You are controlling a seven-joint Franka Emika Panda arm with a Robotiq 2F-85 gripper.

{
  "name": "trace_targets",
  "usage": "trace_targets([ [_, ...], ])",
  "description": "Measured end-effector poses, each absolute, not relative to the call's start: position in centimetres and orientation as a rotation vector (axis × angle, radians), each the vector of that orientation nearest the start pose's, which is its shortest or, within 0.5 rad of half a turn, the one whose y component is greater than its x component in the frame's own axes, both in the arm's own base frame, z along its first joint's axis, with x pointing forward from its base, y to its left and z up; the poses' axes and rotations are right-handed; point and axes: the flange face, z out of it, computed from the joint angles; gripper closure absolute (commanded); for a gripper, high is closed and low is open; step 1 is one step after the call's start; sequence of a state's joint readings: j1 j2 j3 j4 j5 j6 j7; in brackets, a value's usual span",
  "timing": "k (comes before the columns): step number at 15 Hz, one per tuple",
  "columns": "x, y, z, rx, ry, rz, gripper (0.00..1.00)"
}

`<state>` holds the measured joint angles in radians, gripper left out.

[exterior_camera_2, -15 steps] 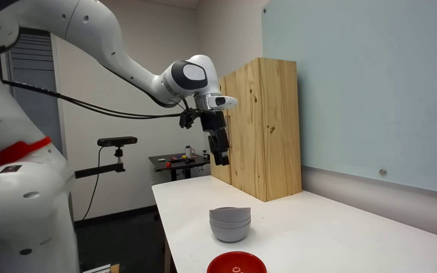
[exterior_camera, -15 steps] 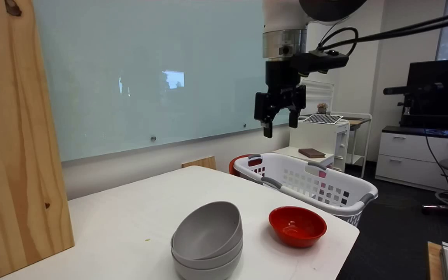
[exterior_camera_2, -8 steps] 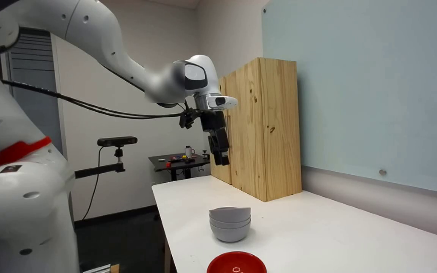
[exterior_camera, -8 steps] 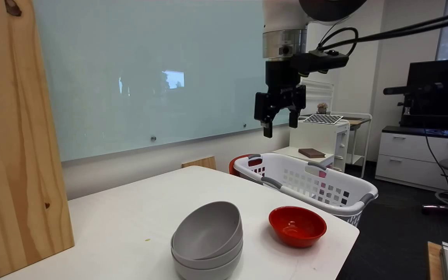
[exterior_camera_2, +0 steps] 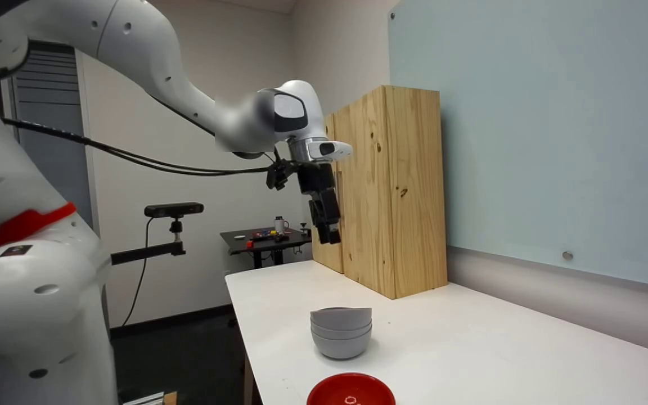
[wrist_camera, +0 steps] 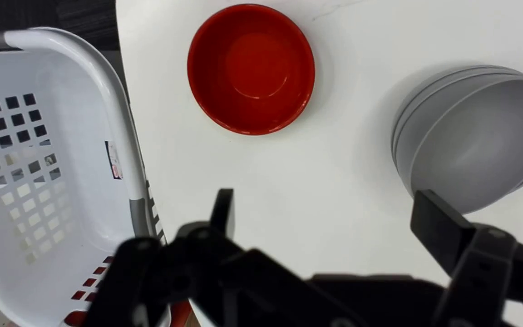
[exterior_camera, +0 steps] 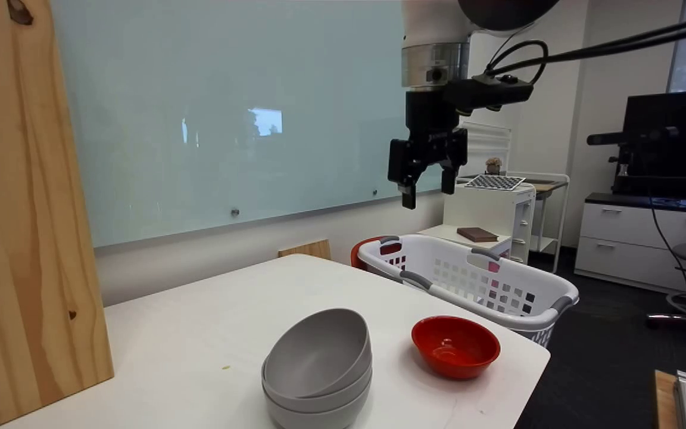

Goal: Take the grey bowl off of the other one

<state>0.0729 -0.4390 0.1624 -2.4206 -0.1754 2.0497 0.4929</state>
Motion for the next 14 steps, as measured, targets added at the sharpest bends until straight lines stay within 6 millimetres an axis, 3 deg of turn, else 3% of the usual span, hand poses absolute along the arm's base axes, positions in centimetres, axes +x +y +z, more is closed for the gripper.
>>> trace_targets([
  [7,43.3,10.5,49.6,-3.2,0.191,-0.466,0.0],
  [10,45.0,11.0,48.0,-3.135,0.129,-0.496,0.0],
  [14,47.4,10.9,43.9,-3.074,0.11,-0.42,0.0],
])
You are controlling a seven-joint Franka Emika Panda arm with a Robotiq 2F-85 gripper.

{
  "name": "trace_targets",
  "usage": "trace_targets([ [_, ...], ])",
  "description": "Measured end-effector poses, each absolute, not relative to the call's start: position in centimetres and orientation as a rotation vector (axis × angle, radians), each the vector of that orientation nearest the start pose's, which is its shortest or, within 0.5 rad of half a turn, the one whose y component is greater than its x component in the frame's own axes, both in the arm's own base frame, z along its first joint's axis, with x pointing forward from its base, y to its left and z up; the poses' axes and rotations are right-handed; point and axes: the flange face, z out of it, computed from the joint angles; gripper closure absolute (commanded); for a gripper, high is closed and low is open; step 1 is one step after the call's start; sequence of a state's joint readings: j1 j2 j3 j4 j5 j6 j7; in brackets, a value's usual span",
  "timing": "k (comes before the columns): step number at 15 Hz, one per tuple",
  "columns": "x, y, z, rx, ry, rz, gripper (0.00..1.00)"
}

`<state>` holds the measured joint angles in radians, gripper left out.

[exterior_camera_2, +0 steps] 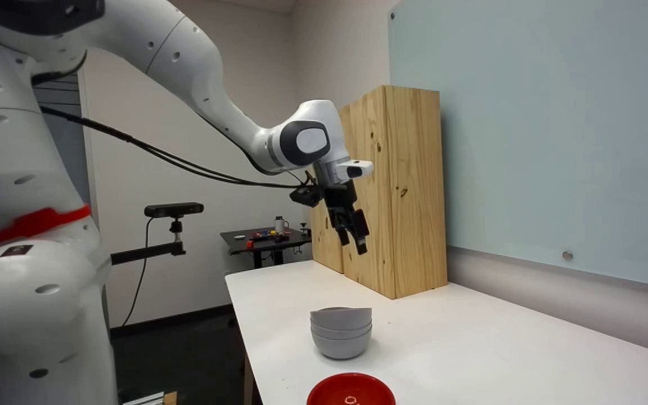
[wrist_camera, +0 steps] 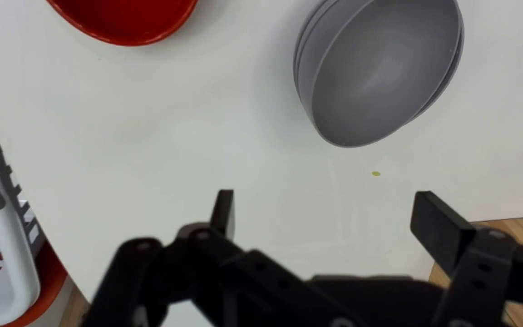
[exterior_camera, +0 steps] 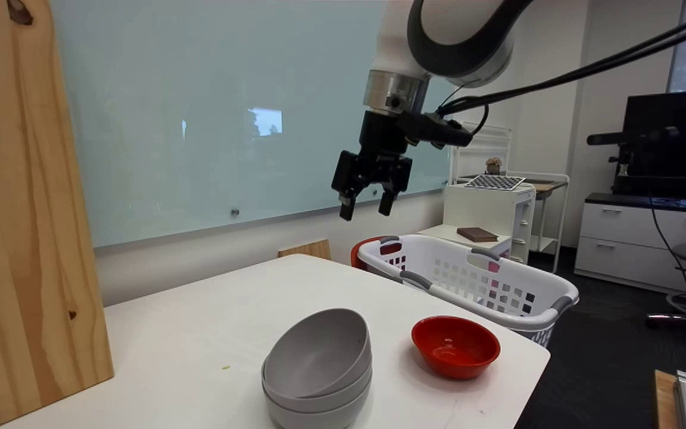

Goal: Take the grey bowl off of the other one

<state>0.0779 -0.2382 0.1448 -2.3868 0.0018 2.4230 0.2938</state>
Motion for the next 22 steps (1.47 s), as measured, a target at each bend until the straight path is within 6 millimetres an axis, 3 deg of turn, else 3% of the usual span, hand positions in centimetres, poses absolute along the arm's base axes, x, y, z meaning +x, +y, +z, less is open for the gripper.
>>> trace_targets([
  [4,49.1,12.0,39.8,-2.967,0.113,-0.261,0.0],
  [7,49.6,13.3,37.9,-2.91,0.096,-0.16,0.0],
  [15,51.0,13.6,36.0,-3.039,0.097,-0.058,0.0],
  [22,51.5,12.2,33.0,-3.157,0.089,-0.015,0.0],
])
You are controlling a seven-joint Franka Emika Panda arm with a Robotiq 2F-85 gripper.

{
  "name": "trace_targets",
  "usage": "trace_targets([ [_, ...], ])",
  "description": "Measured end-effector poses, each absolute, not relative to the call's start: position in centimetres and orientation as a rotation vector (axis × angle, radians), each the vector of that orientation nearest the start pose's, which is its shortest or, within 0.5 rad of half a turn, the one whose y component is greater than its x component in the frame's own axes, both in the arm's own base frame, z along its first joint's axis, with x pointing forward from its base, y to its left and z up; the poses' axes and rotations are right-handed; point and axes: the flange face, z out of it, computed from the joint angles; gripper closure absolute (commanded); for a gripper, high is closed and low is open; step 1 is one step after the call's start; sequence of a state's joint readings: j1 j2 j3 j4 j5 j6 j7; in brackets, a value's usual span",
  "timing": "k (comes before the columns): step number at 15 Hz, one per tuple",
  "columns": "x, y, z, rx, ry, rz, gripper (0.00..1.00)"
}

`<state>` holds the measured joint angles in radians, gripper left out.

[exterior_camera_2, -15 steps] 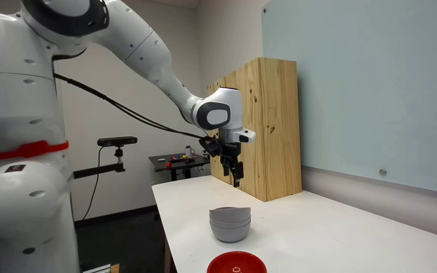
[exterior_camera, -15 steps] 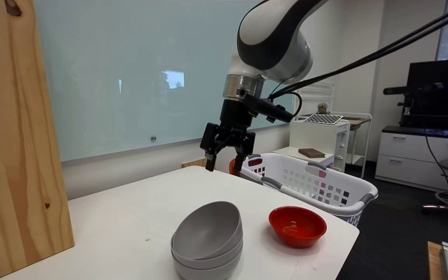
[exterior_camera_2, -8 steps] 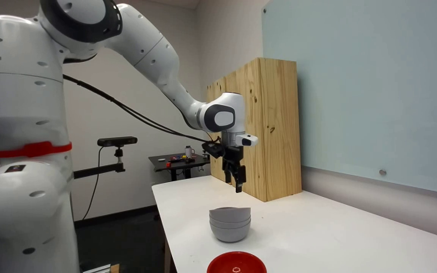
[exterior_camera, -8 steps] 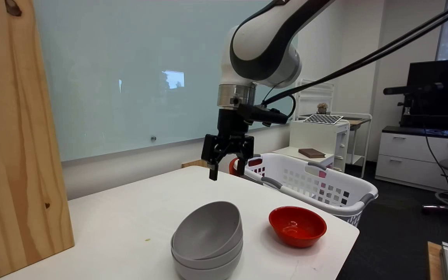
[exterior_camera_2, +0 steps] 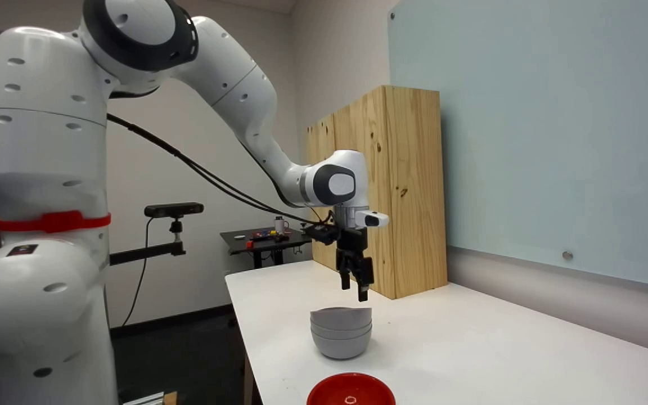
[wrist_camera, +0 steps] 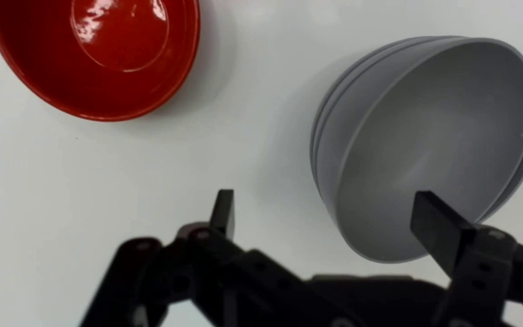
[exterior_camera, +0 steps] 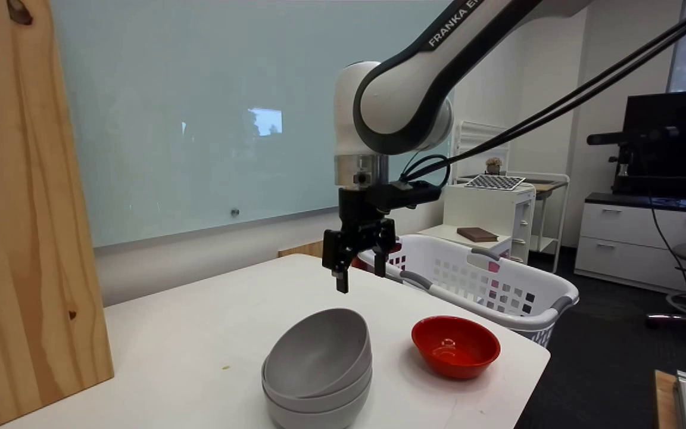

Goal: Take the grey bowl off of the other one

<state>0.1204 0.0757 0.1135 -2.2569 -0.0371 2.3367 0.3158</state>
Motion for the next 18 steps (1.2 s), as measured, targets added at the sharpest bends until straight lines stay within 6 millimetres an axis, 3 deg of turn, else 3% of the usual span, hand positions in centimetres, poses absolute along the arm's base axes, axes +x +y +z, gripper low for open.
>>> trace_targets([
  [7,51.8,10.7,32.4,-3.148,0.151,0.009,0.0],
  [12,51.8,9.2,30.7,-3.163,0.19,0.052,0.0],
  [18,51.3,10.1,29.1,-3.065,0.163,0.131,0.0],
])
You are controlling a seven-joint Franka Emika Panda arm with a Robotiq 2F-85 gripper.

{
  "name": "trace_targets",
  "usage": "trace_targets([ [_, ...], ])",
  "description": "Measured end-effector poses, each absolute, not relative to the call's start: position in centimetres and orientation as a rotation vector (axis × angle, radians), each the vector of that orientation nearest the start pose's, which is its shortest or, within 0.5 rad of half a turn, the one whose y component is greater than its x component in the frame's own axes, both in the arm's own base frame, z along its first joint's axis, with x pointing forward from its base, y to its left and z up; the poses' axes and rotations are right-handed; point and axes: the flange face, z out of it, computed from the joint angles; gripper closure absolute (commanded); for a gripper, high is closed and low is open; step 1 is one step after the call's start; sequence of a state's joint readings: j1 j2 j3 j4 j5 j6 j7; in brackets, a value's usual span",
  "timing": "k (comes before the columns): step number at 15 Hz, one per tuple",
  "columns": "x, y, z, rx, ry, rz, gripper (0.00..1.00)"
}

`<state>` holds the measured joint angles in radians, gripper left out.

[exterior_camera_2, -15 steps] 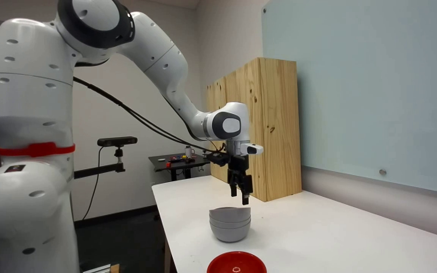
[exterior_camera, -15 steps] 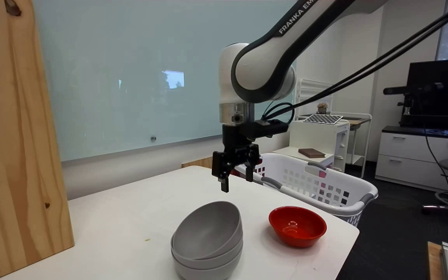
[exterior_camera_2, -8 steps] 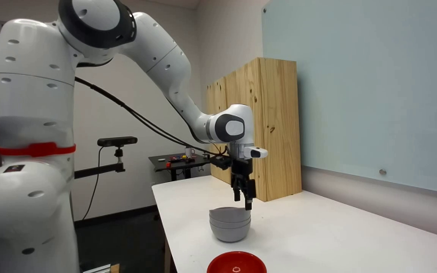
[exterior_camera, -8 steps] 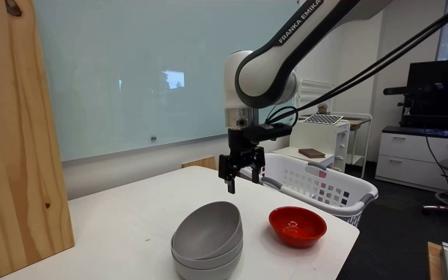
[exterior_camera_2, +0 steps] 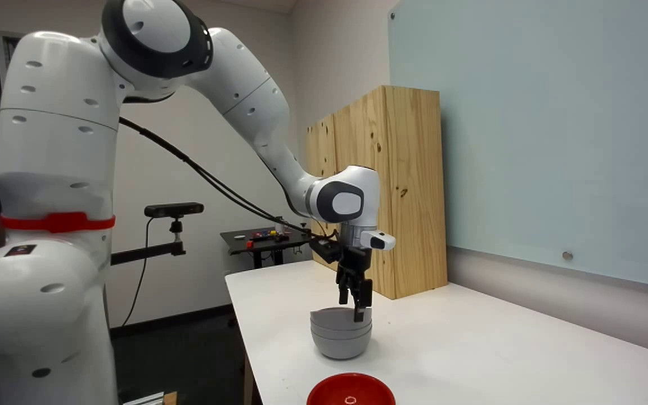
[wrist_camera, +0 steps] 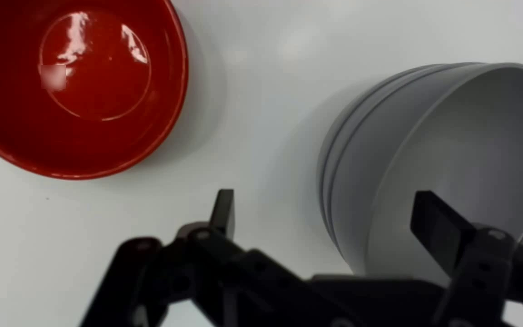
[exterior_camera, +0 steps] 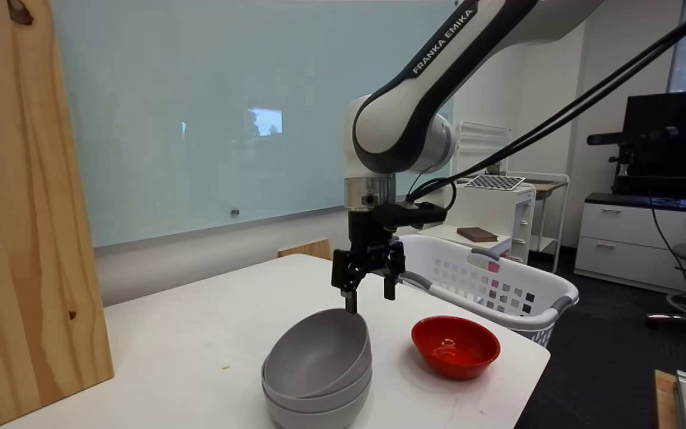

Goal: Take the grey bowl off of the other one

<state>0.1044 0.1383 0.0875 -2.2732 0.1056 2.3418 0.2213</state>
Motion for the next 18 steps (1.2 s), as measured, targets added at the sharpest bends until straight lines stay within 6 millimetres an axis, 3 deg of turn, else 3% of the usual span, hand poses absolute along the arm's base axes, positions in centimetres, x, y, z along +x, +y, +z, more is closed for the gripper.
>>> trace_targets([
  [7,50.3,10.9,27.1,-3.135,0.033,0.175,0.0],
  [8,50.3,11.1,26.9,-3.14,0.02,0.178,0.25],
  [10,50.1,11.4,26.7,-3.143,0.003,0.179,0.34],
  [18,48.9,11.7,25.4,-3.187,-0.091,0.216,0.97],
])
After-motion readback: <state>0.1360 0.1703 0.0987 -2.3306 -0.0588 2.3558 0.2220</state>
